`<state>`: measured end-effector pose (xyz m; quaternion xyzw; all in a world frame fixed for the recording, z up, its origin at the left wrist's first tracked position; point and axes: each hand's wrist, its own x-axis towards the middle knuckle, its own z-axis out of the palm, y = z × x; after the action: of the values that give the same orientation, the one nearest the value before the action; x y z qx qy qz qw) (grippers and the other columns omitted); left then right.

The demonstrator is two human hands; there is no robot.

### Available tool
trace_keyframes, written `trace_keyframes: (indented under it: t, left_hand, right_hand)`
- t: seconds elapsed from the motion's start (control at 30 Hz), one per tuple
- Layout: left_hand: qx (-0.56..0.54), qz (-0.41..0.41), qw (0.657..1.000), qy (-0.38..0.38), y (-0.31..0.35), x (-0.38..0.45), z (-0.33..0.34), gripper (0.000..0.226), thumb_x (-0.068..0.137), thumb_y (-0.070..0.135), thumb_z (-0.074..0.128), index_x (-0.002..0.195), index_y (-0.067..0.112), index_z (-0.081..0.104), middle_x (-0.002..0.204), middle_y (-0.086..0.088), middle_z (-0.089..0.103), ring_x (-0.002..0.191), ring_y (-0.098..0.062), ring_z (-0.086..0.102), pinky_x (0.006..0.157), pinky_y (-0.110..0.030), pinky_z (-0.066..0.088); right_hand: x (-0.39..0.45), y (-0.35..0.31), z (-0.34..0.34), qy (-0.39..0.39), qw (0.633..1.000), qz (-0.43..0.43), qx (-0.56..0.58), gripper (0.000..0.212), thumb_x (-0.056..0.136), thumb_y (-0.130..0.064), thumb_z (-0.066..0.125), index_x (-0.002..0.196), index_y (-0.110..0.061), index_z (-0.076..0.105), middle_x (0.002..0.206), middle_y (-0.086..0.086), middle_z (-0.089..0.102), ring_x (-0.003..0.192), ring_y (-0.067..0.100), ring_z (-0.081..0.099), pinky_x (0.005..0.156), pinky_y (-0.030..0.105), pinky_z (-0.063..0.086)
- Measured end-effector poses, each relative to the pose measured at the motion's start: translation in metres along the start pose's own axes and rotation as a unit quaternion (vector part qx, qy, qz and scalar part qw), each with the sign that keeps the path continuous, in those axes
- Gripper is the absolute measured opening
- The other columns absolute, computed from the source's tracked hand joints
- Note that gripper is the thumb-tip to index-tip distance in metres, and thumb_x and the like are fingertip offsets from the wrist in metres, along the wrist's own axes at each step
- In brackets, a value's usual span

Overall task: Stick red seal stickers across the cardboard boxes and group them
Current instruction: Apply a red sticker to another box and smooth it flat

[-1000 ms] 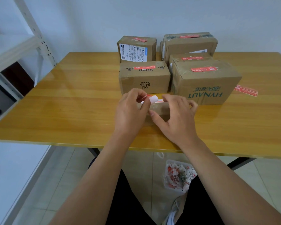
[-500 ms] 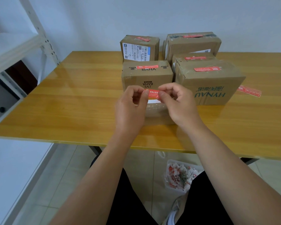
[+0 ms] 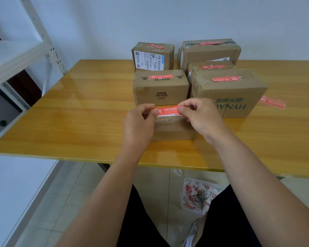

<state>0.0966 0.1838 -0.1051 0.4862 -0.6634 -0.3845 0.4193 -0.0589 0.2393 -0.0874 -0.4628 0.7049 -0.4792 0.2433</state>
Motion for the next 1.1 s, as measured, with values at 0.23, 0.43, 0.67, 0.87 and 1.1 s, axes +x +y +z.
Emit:
trace_keyframes:
  t: [0.23, 0.43, 0.67, 0.87, 1.1]
  left_hand:
    - [0.106, 0.001, 0.994, 0.003, -0.01, 0.004, 0.006, 0.013, 0.088, 0.03, 0.065, 0.076, 0.035, 0.062, 0.078, 0.016, 0.063, 0.09, -0.018, 0.061, 0.078, -0.038, 0.054]
    - [0.143, -0.006, 0.99, -0.004, -0.012, 0.005, 0.006, 0.013, 0.086, 0.035, 0.064, 0.074, 0.037, 0.06, 0.078, 0.017, 0.062, 0.094, -0.022, 0.06, 0.084, -0.049, 0.051]
    - [0.195, -0.006, 0.981, 0.002, -0.012, 0.007, 0.006, 0.012, 0.088, 0.038, 0.062, 0.078, 0.038, 0.057, 0.08, 0.019, 0.061, 0.098, -0.017, 0.058, 0.088, -0.04, 0.041]
    - [0.204, -0.016, 0.979, -0.001, -0.012, 0.007, 0.008, 0.008, 0.088, 0.038, 0.061, 0.081, 0.038, 0.058, 0.082, 0.018, 0.062, 0.1, -0.016, 0.056, 0.08, -0.035, 0.031]
    - [0.196, -0.023, 0.98, -0.003, -0.01, 0.007, 0.006, 0.011, 0.087, 0.034, 0.06, 0.077, 0.037, 0.058, 0.083, 0.018, 0.062, 0.1, -0.016, 0.056, 0.082, -0.035, 0.032]
  right_hand:
    - [-0.002, 0.003, 0.002, -0.004, 0.995, 0.006, -0.103, 0.013, 0.093, -0.024, 0.066, 0.105, -0.021, 0.07, 0.093, -0.008, 0.063, 0.081, 0.004, 0.056, 0.064, 0.015, 0.04]
    - [0.004, 0.006, 0.006, -0.006, 0.986, 0.007, -0.169, 0.012, 0.092, -0.024, 0.065, 0.101, -0.026, 0.058, 0.082, -0.012, 0.058, 0.091, 0.017, 0.058, 0.062, 0.025, 0.039]
    - [0.002, 0.006, 0.012, -0.001, 0.978, -0.006, -0.211, 0.019, 0.094, -0.024, 0.062, 0.113, -0.024, 0.058, 0.086, -0.011, 0.059, 0.093, 0.015, 0.059, 0.068, 0.024, 0.043]
    - [-0.003, 0.005, 0.016, 0.002, 0.972, -0.022, -0.232, 0.024, 0.096, -0.023, 0.059, 0.12, -0.02, 0.056, 0.106, 0.0, 0.066, 0.093, 0.012, 0.056, 0.058, 0.011, 0.033]
    - [-0.004, 0.004, 0.017, 0.006, 0.969, -0.03, -0.246, 0.027, 0.096, -0.022, 0.059, 0.123, -0.018, 0.057, 0.108, 0.001, 0.066, 0.095, 0.014, 0.058, 0.063, 0.018, 0.035]
